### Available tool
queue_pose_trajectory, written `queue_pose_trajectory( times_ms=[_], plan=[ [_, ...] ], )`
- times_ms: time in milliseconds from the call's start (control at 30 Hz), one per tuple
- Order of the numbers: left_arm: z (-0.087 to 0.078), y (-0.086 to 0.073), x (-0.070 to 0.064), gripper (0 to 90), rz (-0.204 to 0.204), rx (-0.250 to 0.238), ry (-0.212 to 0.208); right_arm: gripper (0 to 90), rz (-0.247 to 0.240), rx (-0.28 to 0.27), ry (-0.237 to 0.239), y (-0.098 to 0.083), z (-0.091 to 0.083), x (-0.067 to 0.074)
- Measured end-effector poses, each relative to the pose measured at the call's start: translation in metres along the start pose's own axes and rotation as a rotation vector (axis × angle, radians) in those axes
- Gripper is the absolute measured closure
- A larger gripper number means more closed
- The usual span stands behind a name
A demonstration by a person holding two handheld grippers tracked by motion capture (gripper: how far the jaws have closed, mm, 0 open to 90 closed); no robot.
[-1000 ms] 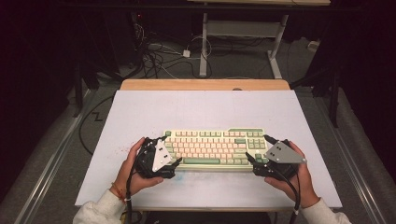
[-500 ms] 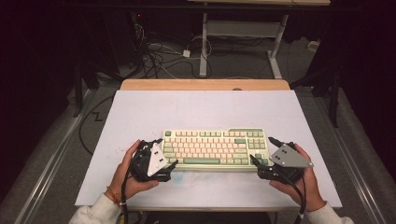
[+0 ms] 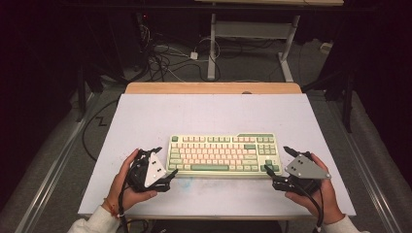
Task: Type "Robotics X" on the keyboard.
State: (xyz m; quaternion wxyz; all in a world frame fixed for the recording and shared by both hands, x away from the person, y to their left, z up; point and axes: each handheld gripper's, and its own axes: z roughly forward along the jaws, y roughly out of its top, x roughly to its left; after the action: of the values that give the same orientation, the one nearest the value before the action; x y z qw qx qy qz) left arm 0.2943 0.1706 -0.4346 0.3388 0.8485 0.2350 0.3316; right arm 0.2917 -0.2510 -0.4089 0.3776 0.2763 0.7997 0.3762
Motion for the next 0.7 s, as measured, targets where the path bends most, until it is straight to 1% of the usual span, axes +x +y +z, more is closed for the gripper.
queue_pose_trajectory(
  times_ms=[300,500,700],
  plan=[
    [-0.005,-0.015,0.005,16.1,-0.028,0.017,0.000,20.3,0.018,0.016,-0.014,-0.010,-0.002,-0.005],
    [-0.007,-0.027,0.008,16.1,-0.044,0.039,0.008,20.1,0.033,0.024,-0.026,-0.018,-0.004,-0.009],
    [-0.005,-0.036,0.012,16.1,-0.059,0.063,0.015,19.8,0.045,0.047,-0.045,-0.029,-0.005,-0.012]
  ],
)
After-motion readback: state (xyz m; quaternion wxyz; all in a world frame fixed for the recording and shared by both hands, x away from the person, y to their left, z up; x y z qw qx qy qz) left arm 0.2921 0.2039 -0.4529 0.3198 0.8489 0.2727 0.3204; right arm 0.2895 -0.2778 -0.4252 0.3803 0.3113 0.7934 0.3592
